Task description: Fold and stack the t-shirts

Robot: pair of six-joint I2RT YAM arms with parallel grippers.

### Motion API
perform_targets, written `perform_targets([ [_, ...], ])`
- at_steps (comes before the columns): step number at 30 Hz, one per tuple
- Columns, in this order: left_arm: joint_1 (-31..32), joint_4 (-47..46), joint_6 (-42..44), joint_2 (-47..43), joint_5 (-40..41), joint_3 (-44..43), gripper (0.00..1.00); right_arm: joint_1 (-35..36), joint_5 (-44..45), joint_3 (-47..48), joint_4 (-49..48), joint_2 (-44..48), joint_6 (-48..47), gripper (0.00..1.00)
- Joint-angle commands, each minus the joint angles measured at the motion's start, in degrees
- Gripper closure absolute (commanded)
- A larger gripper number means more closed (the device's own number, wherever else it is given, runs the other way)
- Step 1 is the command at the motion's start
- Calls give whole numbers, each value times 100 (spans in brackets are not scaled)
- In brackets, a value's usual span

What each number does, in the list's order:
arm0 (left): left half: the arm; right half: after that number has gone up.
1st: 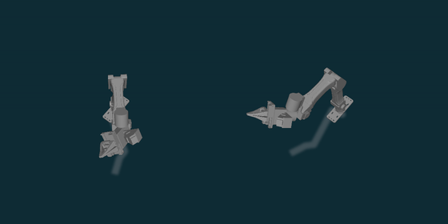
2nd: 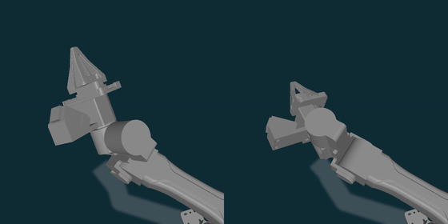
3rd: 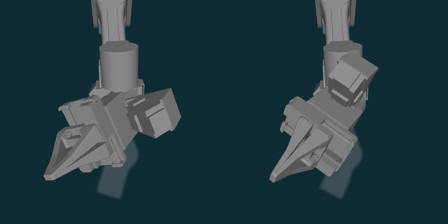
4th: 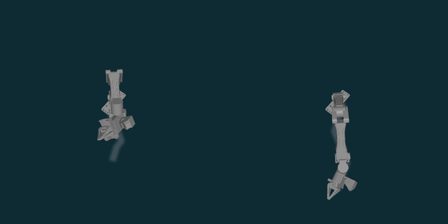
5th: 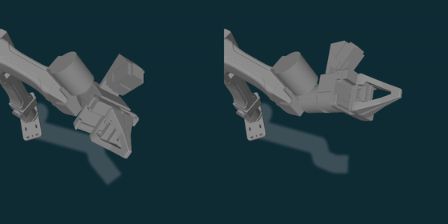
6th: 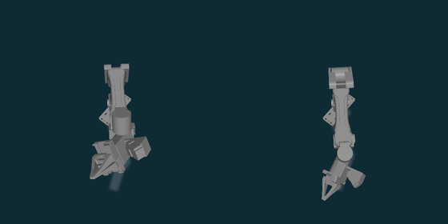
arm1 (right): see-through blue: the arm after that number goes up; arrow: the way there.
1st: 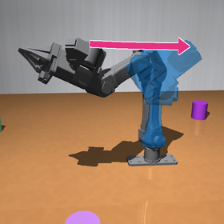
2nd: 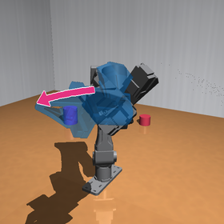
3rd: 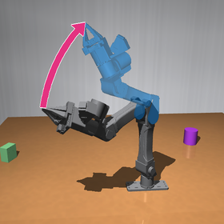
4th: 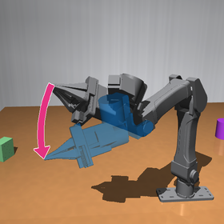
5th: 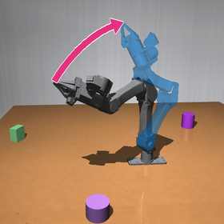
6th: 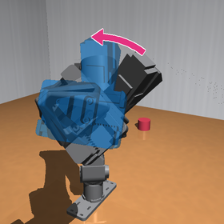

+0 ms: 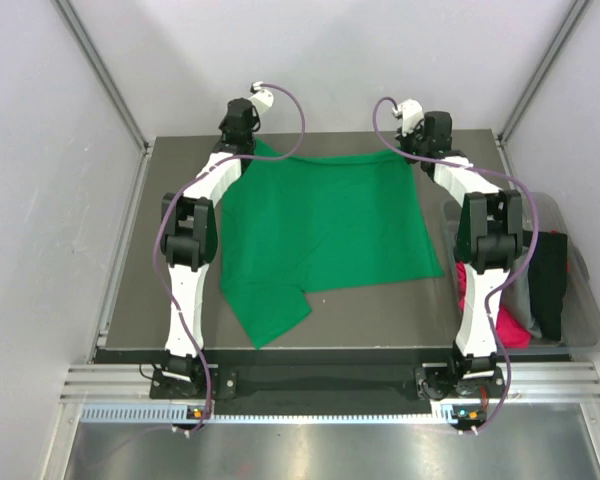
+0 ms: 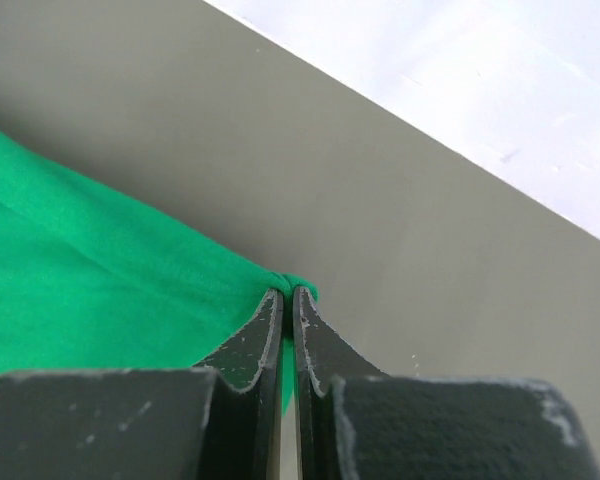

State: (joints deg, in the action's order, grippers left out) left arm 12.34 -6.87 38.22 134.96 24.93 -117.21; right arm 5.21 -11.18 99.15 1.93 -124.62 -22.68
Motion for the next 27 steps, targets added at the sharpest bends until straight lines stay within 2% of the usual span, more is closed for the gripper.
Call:
perform_targets([
  [1,49,106,-472,-451,-75,12,100,-29,-60,149,-211,174,185,100],
  [3,58,396,-657,-976,-286,346,100,-38,-42,43,-211,280,158,100],
  [9,58,879,-1062,-2751,-979,2339,100,-73,186,-221,281,544,-122,100],
  [11,67,1135,-1149,-3279,-1191,2693,100,-99,169,-230,474,544,-149,100],
  [20,67,2320,-1413,-4503,-1745,3775,100,-152,10,-634,834,974,-246,100],
  [27,67,2963,-1431,-4970,-1965,4460,100,-231,-200,-818,1405,1325,-378,100],
])
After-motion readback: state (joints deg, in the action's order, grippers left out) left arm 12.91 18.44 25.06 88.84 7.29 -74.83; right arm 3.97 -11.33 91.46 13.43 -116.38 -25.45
